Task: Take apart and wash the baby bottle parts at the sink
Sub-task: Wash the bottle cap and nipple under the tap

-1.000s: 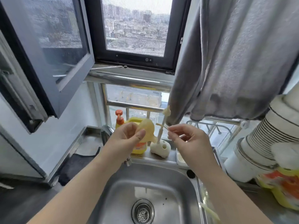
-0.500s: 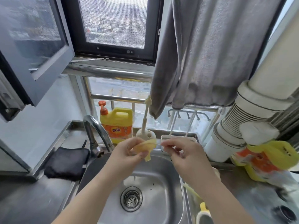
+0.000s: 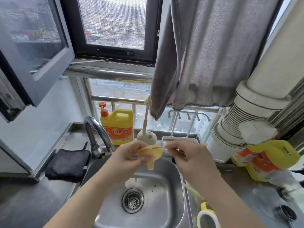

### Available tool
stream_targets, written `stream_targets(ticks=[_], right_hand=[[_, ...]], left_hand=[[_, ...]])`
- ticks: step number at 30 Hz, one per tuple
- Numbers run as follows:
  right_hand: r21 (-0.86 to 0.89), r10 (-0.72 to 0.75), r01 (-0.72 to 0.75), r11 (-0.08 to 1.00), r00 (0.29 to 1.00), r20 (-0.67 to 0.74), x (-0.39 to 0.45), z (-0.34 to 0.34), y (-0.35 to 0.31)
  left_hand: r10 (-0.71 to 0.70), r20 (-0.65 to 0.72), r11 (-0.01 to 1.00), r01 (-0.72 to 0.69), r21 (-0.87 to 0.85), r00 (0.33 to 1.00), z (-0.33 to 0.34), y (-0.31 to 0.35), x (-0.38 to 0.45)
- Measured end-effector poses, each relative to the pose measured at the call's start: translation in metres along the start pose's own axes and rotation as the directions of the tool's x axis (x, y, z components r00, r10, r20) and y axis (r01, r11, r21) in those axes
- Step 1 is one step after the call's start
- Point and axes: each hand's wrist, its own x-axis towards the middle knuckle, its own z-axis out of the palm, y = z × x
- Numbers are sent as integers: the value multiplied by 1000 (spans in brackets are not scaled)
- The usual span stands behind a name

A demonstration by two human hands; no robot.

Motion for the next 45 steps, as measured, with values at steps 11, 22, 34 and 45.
stream_targets(ticks=[11,22,34,45], right_hand=[[-371,-276,246,896,961,-28,8,11,-4],[-306,-225,230,924,973,51,16,20,9],[-286,-138,173,943,981,138,28,29,5],[-174,5,32,984,979,205,33,30,2]], left_hand=[[-59,-122,991,73,116,991,-2,-1,10],[-39,-103,995,49,91,994,-8,-3,17],[-80,-144,997,79,-8,986,-2,-10,25],[-132,-136,982,111,-152,982,-5,-11,26]])
